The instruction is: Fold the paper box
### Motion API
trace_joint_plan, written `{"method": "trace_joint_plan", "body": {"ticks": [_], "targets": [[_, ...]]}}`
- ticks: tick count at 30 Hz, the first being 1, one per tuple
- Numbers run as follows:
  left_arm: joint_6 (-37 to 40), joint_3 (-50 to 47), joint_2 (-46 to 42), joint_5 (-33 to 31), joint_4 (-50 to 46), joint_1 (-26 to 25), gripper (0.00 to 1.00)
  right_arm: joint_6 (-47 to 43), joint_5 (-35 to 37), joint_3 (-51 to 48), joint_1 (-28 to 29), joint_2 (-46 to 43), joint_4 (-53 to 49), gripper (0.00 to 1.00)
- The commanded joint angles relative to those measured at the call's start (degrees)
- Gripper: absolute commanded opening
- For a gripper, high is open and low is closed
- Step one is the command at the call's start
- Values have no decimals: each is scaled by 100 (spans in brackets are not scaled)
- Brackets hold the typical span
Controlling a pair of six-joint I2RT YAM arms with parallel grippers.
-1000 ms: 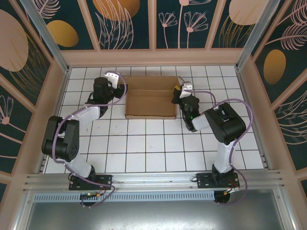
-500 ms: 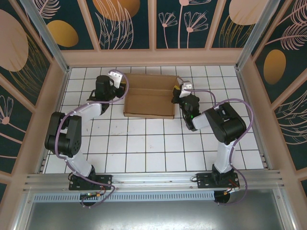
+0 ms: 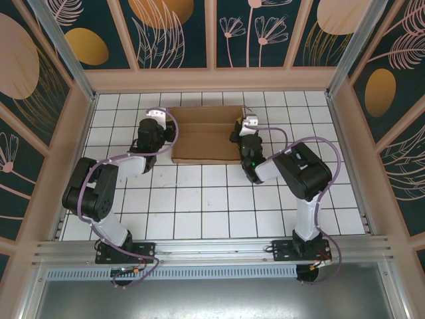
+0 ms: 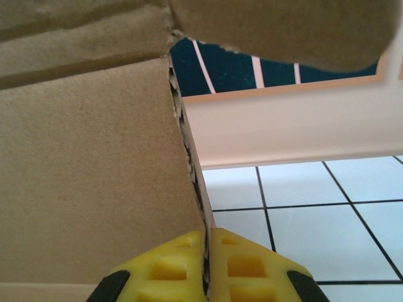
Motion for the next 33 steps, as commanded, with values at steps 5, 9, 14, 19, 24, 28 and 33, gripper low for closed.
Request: {"method": "trace_joint_plan", "body": {"ticks": [5, 9, 14, 19, 24, 28, 33], "targets": [[-909, -627, 9, -62, 406, -255, 0, -49, 391, -218, 391, 192, 843, 0], [-1155, -827, 7, -103, 470, -272, 0, 52, 348, -334, 399, 52, 630, 0], [-1316, -948, -139, -161, 367, -271, 0, 115, 35, -453, 480, -324, -69, 0], [-1572, -1178, -387, -88, 437, -298, 0, 679, -305, -701, 505, -781, -735, 1], [-1727, -1396, -497, -86, 505, -340, 0, 987, -323, -1074, 593, -811, -654, 3], [-1780, -1475, -432, -96, 505, -354, 0, 1292, -228, -1157, 650, -641, -650, 5], [-1856, -1601, -457, -213, 506, -349, 0, 1511, 326, -1199, 900, -414, -510, 7]]}}
